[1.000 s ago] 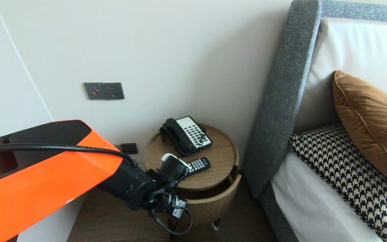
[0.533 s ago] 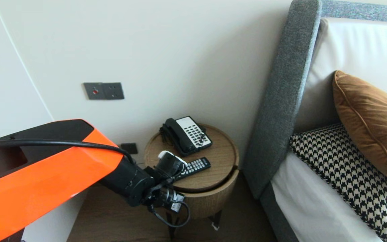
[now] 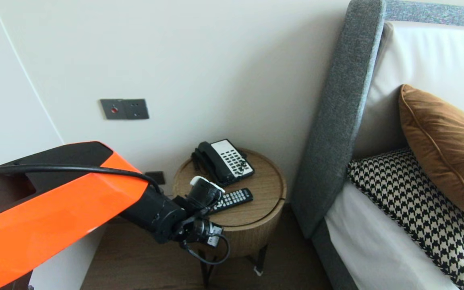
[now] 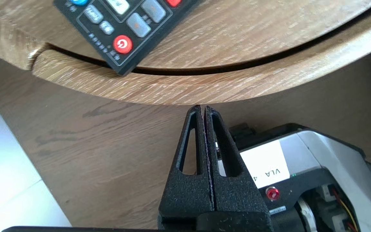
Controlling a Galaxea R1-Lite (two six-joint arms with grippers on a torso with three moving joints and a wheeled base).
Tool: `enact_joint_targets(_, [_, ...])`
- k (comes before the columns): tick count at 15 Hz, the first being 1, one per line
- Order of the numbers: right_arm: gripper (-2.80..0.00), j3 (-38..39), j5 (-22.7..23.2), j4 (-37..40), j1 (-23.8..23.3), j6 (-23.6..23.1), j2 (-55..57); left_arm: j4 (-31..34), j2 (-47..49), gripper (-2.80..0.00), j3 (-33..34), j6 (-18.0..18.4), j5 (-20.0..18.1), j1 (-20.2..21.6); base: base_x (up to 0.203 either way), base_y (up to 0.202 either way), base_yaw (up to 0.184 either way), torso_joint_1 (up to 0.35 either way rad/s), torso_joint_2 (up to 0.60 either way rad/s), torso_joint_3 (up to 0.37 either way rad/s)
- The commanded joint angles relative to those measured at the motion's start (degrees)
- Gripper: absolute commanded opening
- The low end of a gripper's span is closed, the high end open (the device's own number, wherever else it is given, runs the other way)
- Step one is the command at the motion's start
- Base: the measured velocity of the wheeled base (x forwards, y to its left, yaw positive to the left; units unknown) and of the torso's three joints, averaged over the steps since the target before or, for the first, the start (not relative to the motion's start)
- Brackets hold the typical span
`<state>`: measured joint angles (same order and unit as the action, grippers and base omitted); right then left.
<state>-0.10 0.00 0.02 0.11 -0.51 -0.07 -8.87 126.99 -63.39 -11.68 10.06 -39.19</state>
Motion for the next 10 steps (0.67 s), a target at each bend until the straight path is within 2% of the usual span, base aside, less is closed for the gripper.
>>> enact_joint_targets(1, [-2.80, 0.0, 0.0, 0.0, 0.0, 0.0, -0.3, -0.2, -0.2, -2.80, -0.1, -0.2, 0.3, 0.3, 0.000, 0.000, 0.000, 0.000, 0.00, 0.000])
enact_joint_targets(4, [-2.80, 0.0, 0.0, 0.0, 0.0, 0.0, -0.3, 0.2, -2.2, -2.80, 1.1, -0.3, 0.3, 0.2, 0.000, 0.000, 0.000, 0.000, 0.00, 0.000])
enact_joint_targets(10, [-2.80, 0.0, 0.0, 0.0, 0.0, 0.0, -0.3, 0.5, -17.4, -2.80, 9.3, -2.2, 0.6, -4.2, 0.000, 0.000, 0.000, 0.000, 0.00, 0.000])
